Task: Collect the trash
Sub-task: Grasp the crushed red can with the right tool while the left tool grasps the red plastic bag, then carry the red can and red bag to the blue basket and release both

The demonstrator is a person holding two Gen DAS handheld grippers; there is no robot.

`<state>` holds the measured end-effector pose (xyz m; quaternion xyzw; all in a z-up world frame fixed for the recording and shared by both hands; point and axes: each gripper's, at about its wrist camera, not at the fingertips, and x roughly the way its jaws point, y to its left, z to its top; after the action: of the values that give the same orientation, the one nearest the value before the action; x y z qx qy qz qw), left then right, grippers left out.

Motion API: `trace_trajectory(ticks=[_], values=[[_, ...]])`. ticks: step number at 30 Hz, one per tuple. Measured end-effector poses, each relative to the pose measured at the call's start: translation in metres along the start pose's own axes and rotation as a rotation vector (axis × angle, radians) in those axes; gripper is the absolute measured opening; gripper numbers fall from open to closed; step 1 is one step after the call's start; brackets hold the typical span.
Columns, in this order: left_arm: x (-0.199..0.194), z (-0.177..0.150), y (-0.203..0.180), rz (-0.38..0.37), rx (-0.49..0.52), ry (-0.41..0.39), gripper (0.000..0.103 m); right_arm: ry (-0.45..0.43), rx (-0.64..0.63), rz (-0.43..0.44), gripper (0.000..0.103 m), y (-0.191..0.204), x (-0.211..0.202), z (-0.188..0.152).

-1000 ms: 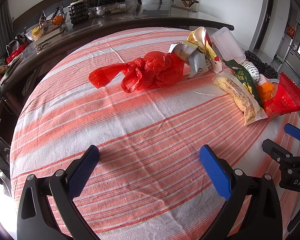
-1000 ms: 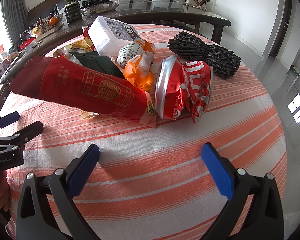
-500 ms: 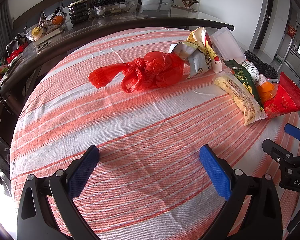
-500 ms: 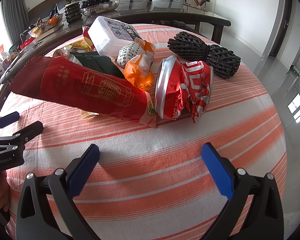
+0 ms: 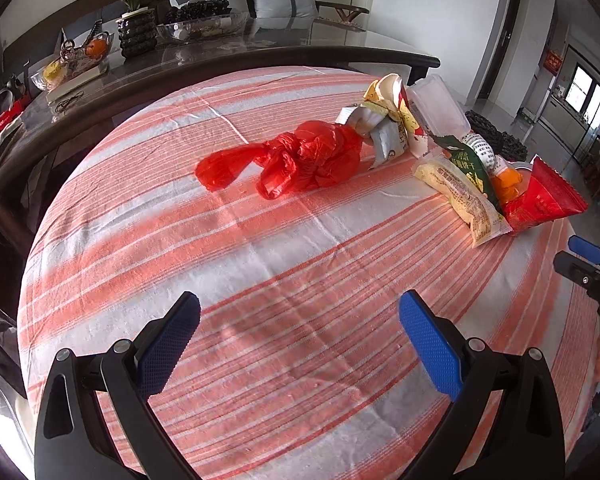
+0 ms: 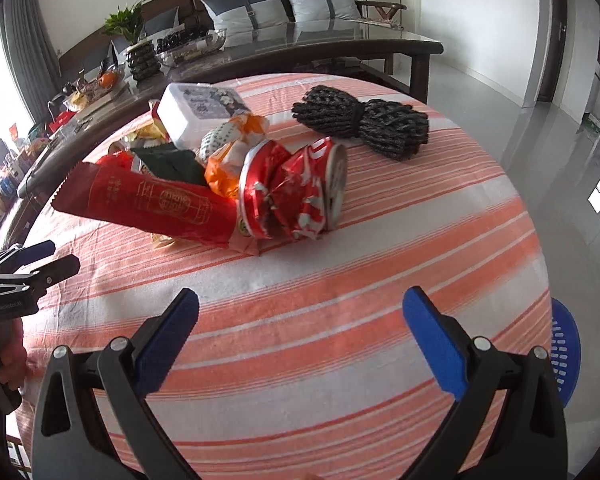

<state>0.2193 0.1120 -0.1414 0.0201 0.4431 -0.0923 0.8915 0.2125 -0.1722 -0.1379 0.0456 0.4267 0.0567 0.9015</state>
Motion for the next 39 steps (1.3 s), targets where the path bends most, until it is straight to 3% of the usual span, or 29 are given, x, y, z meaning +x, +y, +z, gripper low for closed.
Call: trace_trajectory(ticks=[3, 7, 11, 16, 19, 21, 22, 24, 25, 27, 29, 33, 36, 39], values=[[0.001, 0.015, 0.019, 0.028, 0.034, -0.026, 0.099, -0.041, 0.004, 0.011, 0.098, -0.013, -0.018, 0.01], [0.009, 0.037, 0.031, -0.027, 0.062, -0.029, 0.099, -0.054, -0.015, 0.051, 0.098, -0.009, -0.026, 0.028], [0.02, 0.052, 0.012, -0.077, 0.193, -0.02, 0.099, -0.053, -0.038, 0.073, 0.097, 0.007, -0.02, 0.048], [0.042, 0.071, -0.007, -0.094, 0.29, -0.008, 0.099, 0.052, 0.001, 0.062, 0.092, 0.012, 0.015, 0.064], [0.054, 0.081, -0.009, -0.127, 0.302, 0.004, 0.099, 0.108, 0.057, 0.09, 0.079, 0.002, 0.029, 0.064], [0.06, 0.084, -0.011, -0.162, 0.312, 0.023, 0.099, 0.134, 0.068, 0.13, 0.054, -0.002, 0.034, 0.063], [0.063, 0.084, -0.013, -0.175, 0.323, 0.031, 0.099, 0.146, 0.065, 0.141, 0.05, -0.003, 0.035, 0.062], [0.064, 0.083, -0.016, -0.185, 0.338, 0.039, 0.087, 0.14, 0.057, 0.143, 0.048, -0.005, 0.029, 0.061], [0.065, 0.082, -0.016, -0.195, 0.335, 0.052, 0.074, 0.134, 0.051, 0.143, 0.048, -0.005, 0.024, 0.061], [0.064, 0.079, -0.015, -0.194, 0.314, 0.065, 0.06, 0.124, 0.046, 0.159, 0.047, -0.008, 0.013, 0.058], [0.059, 0.072, -0.013, -0.174, 0.302, 0.074, 0.036, 0.114, 0.039, 0.165, 0.047, -0.012, 0.001, 0.053], [0.033, 0.049, -0.011, -0.185, 0.254, 0.095, 0.031, 0.11, 0.033, 0.187, 0.047, -0.022, -0.022, 0.038], [0.009, 0.021, -0.019, -0.178, 0.235, 0.126, 0.032, 0.104, 0.001, 0.225, 0.047, -0.022, -0.038, 0.021], [-0.009, -0.004, -0.029, -0.179, 0.227, 0.139, 0.036, 0.131, -0.065, 0.202, 0.047, -0.02, -0.042, -0.001]])
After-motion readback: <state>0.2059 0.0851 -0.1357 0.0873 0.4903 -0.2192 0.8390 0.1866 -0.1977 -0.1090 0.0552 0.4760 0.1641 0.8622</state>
